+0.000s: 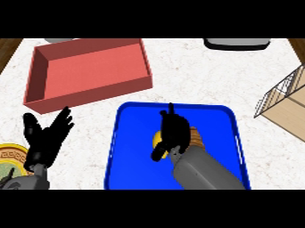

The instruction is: Pick the lemon from the tray and place it in the tiered shelf

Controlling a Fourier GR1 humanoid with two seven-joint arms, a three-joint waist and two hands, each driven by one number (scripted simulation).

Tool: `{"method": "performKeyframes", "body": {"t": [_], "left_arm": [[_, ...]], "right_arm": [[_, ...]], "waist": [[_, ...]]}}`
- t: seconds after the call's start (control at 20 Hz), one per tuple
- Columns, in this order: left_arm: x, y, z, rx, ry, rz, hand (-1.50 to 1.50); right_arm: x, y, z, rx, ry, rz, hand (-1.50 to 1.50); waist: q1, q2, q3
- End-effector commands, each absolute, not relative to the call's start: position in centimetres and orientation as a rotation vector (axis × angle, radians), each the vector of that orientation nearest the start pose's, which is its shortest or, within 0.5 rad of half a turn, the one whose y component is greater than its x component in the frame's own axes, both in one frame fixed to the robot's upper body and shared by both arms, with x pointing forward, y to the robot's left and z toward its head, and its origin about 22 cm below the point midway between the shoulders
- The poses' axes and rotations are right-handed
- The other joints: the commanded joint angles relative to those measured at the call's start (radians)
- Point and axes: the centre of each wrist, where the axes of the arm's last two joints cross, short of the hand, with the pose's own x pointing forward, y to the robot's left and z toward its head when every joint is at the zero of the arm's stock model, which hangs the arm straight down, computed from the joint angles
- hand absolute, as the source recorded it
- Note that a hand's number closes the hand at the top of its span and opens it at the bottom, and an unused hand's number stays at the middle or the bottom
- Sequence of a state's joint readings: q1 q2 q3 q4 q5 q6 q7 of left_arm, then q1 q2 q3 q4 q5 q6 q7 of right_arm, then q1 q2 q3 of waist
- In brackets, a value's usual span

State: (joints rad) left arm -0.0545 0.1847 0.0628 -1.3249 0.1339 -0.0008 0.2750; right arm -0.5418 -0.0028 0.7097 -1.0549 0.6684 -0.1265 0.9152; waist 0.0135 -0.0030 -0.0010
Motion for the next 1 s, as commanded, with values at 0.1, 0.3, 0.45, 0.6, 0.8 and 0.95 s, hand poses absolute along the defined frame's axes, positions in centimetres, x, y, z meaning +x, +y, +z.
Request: {"method": "performKeyframes", "body": {"t": [0.1, 0.3, 0.45, 0.6, 0.8, 0.95], "left_arm": [[23.8, 28.8, -3.9, 0.088, -1.118, 0.036, 0.0], [25.2, 30.2, -2.2, 0.099, -1.109, 0.038, 0.0], [26.4, 29.8, -1.9, 0.08, -1.117, 0.042, 0.0], [24.5, 30.9, -3.1, 0.09, -1.107, 0.044, 0.0], [24.4, 30.1, -2.3, 0.097, -1.106, 0.066, 0.0], [23.7, 30.1, -3.8, 0.126, -1.084, 0.091, 0.0]], "right_arm": [[30.2, -3.9, -1.3, -0.643, -0.892, 1.219, 1.5], [27.2, -2.8, -0.3, -0.604, -0.976, 1.16, 1.5], [27.9, -2.9, -1.8, -0.614, -1.037, 1.164, 1.5], [25.5, -1.2, 0.1, -0.637, -1.16, 1.168, 1.5], [26.5, -6.4, 1.8, -0.737, -1.144, 0.852, 1.5], [29.0, -13.3, 3.2, -0.837, -1.081, 0.577, 1.5]], "waist": [[0.003, 0.005, 0.001], [-0.009, 0.002, 0.001], [-0.004, 0.005, 0.001], [-0.006, 0.002, 0.001], [-0.033, -0.007, 0.002], [-0.08, -0.01, 0.002]]}}
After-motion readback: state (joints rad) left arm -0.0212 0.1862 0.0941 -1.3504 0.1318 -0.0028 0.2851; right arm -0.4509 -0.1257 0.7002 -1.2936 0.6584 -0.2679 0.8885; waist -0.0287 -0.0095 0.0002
